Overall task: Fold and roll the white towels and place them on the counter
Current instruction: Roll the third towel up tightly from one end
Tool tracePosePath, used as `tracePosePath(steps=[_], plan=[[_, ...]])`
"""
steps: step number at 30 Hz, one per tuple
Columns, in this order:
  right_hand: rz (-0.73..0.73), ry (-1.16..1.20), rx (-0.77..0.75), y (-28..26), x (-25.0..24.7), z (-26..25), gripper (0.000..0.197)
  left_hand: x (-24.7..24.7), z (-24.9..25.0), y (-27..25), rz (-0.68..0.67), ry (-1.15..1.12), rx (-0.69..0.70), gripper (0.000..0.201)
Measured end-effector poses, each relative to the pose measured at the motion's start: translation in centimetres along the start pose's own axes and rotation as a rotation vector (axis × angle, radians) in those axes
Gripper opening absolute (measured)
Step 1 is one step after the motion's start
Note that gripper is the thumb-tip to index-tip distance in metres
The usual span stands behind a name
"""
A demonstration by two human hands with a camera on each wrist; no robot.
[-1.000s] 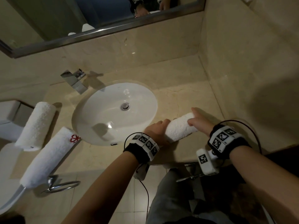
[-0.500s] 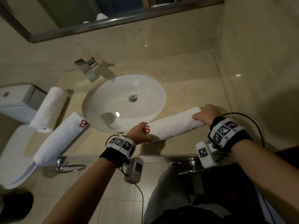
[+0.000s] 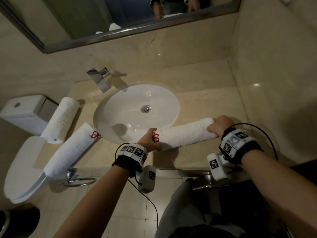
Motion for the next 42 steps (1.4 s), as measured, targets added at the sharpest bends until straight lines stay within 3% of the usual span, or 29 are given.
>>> tracePosePath(steps=[4, 9, 14, 22, 23, 25, 26, 28, 30, 36, 42], plan=[[-0.019, -0.061, 0.014, 0.2, -0.3, -0.4, 0.022, 0.4, -0.7, 0.1, -0.01, 0.108, 0.021, 0.089], [-0.106, -0.076, 0.096, -1.0, -0.6, -0.1, 0.047, 0.3, -0.6, 0.4, 0.026, 0.183, 0.008, 0.08], [-0.141, 0.011, 0.168, -0.8, -0.5, 1.0, 0.036, 0.1, -0.7, 0.8, 0.085, 0.167, 0.018, 0.078], [-0.135, 0.212, 0.074, 0.4, -0.6, 0.0, 0.007, 0.4, -1.4, 0.8, 0.02, -0.045, 0.002, 0.082], [-0.151, 0.283, 0.064, 0.5, -0.4, -0.1, 0.009, 0.5, -1.5, 0.8, 0.007, -0.069, -0.005, 0.082], [-0.223, 0.401, 0.067, 0.5, 0.5, 0.1, 0.045, 0.6, -1.8, 0.7, -0.012, -0.119, -0.023, 0.08], [-0.249, 0.385, 0.046, 0.1, 0.9, 0.0, 0.064, 0.5, -1.9, 0.7, -0.02, -0.137, -0.036, 0.078], [-0.264, 0.213, -0.059, -0.5, 1.3, -0.8, 0.081, 0.3, -1.9, 0.8, -0.013, -0.13, -0.051, 0.072], [-0.271, 0.058, -0.149, -0.3, 1.7, -1.3, 0.084, -0.2, -1.6, 0.8, 0.002, -0.083, -0.054, 0.065], [-0.303, -0.173, -0.193, 1.1, 1.3, -1.9, 0.07, -1.9, -0.6, 2.5, -0.003, 0.061, -0.019, 0.055], [-0.276, 0.006, -0.125, 3.9, -0.6, -2.3, 0.058, -4.3, 2.2, 6.0, -0.026, 0.024, 0.063, 0.058]])
Point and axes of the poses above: each hand's wrist, its own y-axis towards the middle knuckle, its own x-axis out of the palm, z = x × y, the point moved 9 cm from there along y, towards the middle knuckle, and after that the axes turned 14 degrees about y, right-handed, at the moved point
